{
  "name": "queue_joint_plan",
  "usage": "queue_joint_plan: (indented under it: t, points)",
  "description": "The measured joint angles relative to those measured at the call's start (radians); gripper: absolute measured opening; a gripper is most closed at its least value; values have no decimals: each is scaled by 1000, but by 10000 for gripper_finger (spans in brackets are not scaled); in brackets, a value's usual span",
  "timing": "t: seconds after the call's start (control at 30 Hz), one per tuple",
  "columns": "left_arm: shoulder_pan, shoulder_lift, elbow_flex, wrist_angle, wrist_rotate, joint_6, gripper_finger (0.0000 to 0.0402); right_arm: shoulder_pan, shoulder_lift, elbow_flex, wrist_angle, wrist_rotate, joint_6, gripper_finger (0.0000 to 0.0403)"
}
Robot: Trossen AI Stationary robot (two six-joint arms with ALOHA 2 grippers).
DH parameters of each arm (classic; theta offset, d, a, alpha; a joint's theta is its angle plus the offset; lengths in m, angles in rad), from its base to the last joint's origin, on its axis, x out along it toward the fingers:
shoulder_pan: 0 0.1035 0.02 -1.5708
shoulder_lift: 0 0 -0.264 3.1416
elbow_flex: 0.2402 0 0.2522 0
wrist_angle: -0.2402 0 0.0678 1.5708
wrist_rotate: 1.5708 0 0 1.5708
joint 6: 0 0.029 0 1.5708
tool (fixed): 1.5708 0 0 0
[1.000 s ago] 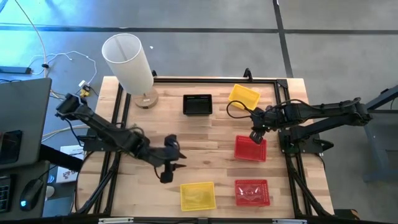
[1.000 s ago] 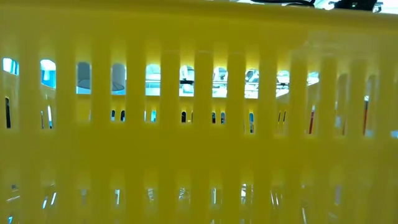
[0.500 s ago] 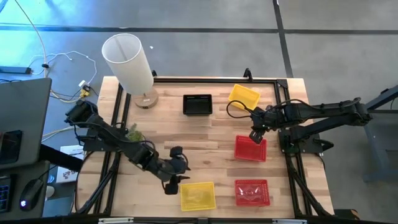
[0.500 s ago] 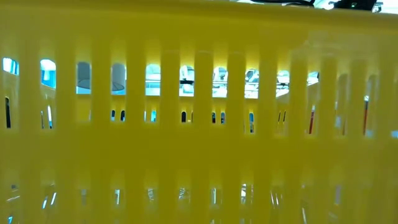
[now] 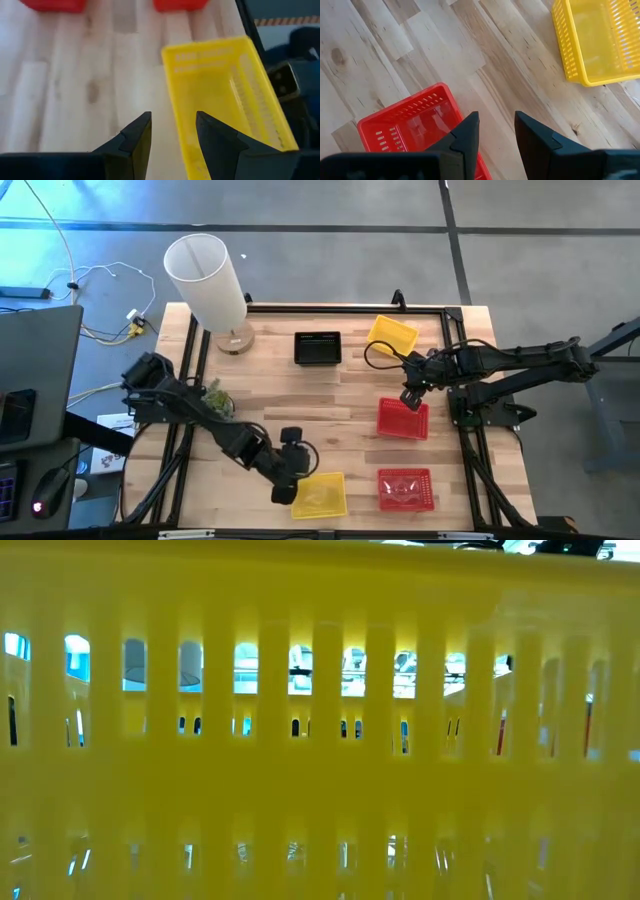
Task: Stack baskets by color
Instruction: Stack the bottom yellow bin on top of the top yellow bin
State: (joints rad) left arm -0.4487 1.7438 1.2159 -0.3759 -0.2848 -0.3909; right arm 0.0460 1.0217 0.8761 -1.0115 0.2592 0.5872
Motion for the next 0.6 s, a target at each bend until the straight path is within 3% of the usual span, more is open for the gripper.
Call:
queue_joint_plan:
  t: [0.6]
  points:
    - [-23,126,-2,8,-7,-60,140,0,0,0,9,1,16,113]
